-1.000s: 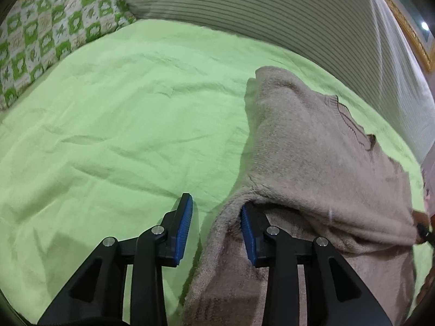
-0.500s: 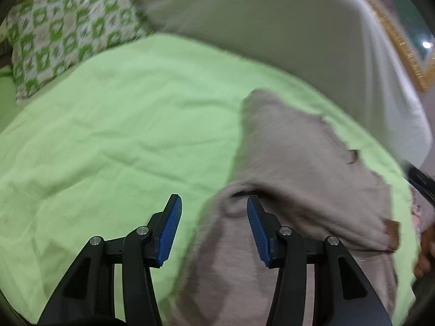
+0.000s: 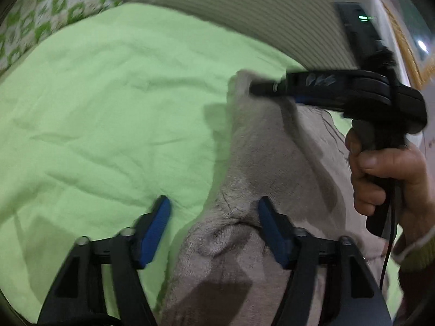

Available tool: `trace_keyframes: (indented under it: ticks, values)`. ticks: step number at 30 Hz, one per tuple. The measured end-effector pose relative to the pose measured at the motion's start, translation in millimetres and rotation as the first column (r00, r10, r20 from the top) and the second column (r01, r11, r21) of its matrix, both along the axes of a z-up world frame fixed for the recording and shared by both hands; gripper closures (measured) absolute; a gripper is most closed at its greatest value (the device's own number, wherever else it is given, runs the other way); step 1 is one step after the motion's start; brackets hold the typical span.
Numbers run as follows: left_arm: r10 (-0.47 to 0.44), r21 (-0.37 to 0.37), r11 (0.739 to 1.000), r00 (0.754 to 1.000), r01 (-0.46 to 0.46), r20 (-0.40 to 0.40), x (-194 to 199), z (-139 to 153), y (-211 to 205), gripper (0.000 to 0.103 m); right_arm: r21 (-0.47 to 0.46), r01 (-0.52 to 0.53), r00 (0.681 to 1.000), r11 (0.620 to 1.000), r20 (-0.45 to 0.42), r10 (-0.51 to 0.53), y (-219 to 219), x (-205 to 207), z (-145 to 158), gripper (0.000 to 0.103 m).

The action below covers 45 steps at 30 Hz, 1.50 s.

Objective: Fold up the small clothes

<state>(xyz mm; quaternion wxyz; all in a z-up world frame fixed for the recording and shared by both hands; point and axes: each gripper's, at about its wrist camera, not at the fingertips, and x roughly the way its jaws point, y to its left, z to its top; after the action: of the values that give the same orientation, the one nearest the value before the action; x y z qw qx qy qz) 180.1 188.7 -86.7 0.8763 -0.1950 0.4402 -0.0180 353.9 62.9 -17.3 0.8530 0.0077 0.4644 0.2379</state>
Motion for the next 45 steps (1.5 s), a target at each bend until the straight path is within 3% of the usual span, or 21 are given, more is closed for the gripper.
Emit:
trace_keyframes:
  ticks: [1,2,4,5,7,11,14,16,20,25,27,30,33,35,37,40,42,45]
  values:
    - [-0.011,-0.005,1.000,1.000,0.011,0.001,-0.7,-0.7,0.2,0.070,0.025,-0.026,0.999,0.999,-0.029,0.027,1.7,1.5,-4.7,0.096]
    - [-0.025,-0.032,0.999,1.000,0.025,0.003,-0.1,-1.6,1.8,0.079,0.026,-0.026,0.999,0.999,-0.022,0.027,1.2,-1.0,-6.2,0.096]
    - [-0.030,-0.033,0.999,0.999,0.031,0.014,-0.3,-0.7,6.4,0.082,0.038,0.014,0.997,0.999,0.075,-0.017,-10.3,-9.7,3.9,0.097]
    - [-0.034,-0.019,0.999,0.999,0.034,0.020,-1.0,-0.7,6.5,0.082,0.097,0.053,0.993,0.994,0.102,-0.063,-20.7,-10.0,8.2,0.097]
    - [-0.034,-0.015,0.999,0.999,0.035,0.017,-1.1,-3.1,6.4,0.082,0.161,0.132,0.987,0.978,0.073,-0.145,-34.2,-5.8,1.5,0.097]
    - [-0.026,0.012,1.000,1.000,0.026,0.016,-5.6,-2.7,4.5,0.081,0.097,0.169,0.985,0.981,0.006,-0.170,-25.7,6.0,-35.2,0.096]
    - [-0.014,0.046,0.999,1.000,0.014,0.007,-11.9,2.5,4.7,0.077,0.184,0.216,0.975,0.959,0.001,-0.220,-37.5,-4.3,-27.4,0.089]
    - [0.008,0.078,0.997,1.000,-0.008,-0.008,-18.8,6.2,5.8,0.077,0.240,0.249,0.965,0.938,0.023,-0.262,-50.0,-20.9,-10.8,0.077]
    - [0.016,0.055,0.998,1.000,-0.017,0.019,-42.0,21.2,6.7,0.078,0.286,0.217,0.960,0.933,0.112,-0.257,-76.2,-81.2,20.5,0.074]
    - [-0.026,0.034,0.999,0.996,0.023,0.080,-40.7,43.8,-15.4,0.070,0.251,0.250,0.957,0.935,0.080,-0.277,-105.2,-146.8,4.7,0.074]
    - [-0.066,0.032,0.998,0.992,0.063,0.109,-36.0,51.6,-32.7,0.068,0.174,0.330,0.937,0.928,0.057,-0.344,-133.4,-171.5,-10.9,0.074]
    - [-0.130,0.043,0.991,0.984,0.125,0.123,-7.5,59.8,-61.0,0.062,0.227,0.444,0.891,0.867,-0.017,-0.453,-174.1,-193.9,-27.6,0.074]
    - [-0.189,0.070,0.981,0.978,0.183,0.088,23.2,54.8,-79.3,0.057,0.239,0.547,0.831,0.802,-0.037,-0.556,-214.8,-217.5,-32.7,0.074]
    - [-0.161,0.107,0.982,0.986,0.157,0.036,41.7,42.2,-77.2,0.058,0.242,0.604,0.790,0.760,-0.051,-0.611,-238.8,-232.2,-35.7,0.074]
    - [-0.139,0.091,0.986,0.990,0.139,-0.007,51.8,28.4,-66.7,0.058,0.137,0.659,0.751,0.739,-0.069,-0.657,-258.4,-237.9,-44.9,0.074]
    - [-0.117,0.094,0.988,0.993,0.119,-0.024,42.8,26.3,-54.6,0.055,0.128,0.675,0.738,0.727,-0.087,-0.669,-277.7,-245.6,-51.9,0.090]
    - [-0.112,0.091,0.989,0.993,0.114,-0.037,26.8,26.7,-50.0,0.048,0.079,0.699,0.715,0.711,-0.053,-0.697,-278.1,-251.5,-41.3,0.092]
    - [-0.089,0.084,0.992,0.995,0.093,-0.048,-12.2,27.3,-41.0,0.039,0.121,0.689,0.723,0.714,-0.051,-0.689,-278.9,-269.3,-27.8,0.084]
